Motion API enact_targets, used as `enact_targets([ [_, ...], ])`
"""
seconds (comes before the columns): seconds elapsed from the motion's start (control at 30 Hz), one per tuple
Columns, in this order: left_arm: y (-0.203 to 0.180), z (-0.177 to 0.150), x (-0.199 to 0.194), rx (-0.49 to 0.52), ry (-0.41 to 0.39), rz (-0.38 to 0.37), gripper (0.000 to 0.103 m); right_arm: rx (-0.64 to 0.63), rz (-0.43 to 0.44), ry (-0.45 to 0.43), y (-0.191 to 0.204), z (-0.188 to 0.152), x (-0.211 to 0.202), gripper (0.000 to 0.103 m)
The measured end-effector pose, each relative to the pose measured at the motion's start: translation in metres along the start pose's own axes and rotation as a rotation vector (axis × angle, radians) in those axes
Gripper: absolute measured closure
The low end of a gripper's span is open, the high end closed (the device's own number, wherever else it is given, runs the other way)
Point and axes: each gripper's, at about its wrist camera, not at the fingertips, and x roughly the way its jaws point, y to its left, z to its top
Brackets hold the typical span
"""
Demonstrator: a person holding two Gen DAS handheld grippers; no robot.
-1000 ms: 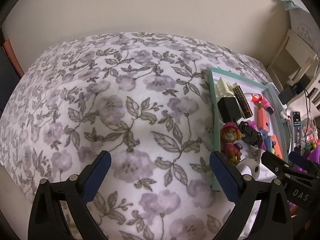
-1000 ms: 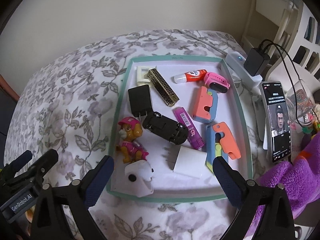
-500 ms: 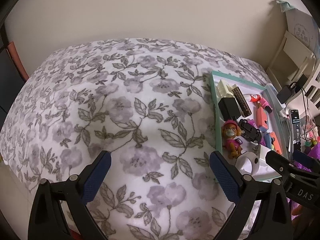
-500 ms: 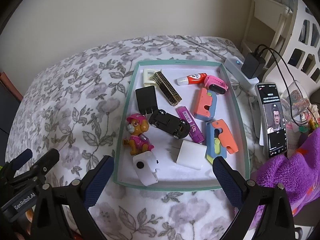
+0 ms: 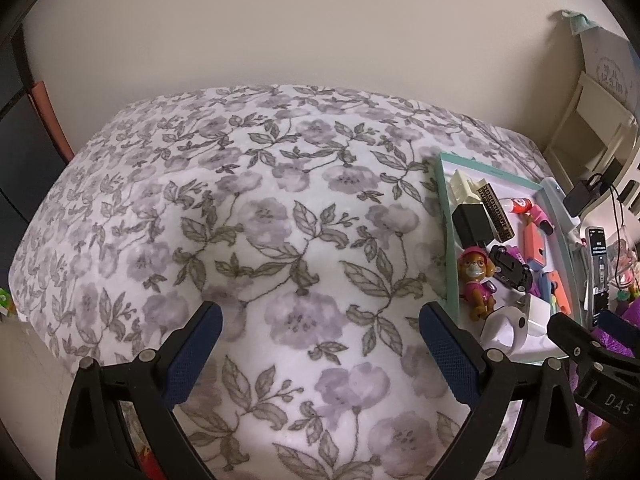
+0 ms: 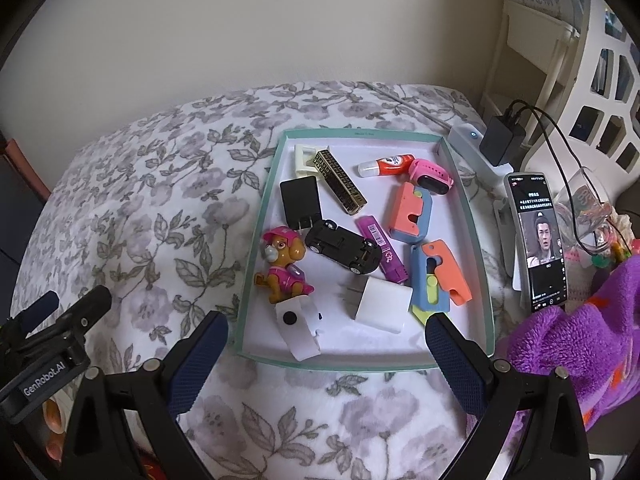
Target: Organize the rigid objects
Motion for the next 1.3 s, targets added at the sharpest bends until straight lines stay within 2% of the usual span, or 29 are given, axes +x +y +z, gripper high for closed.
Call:
enact_targets([
  [0.43,0.0042,0.0014,-0.0046,-0.014,-0.021,0.007,0.004,-0.013,0.003,-0.007,0.0020,0.0009,-0.0015,0.002],
  [1.3,0.0057,0.0024,-0.0010,-0.021,-0.012,0.009,0.004,-0.024,0.000,-0.001,0.0026,0.0025,0.0047,0.002],
])
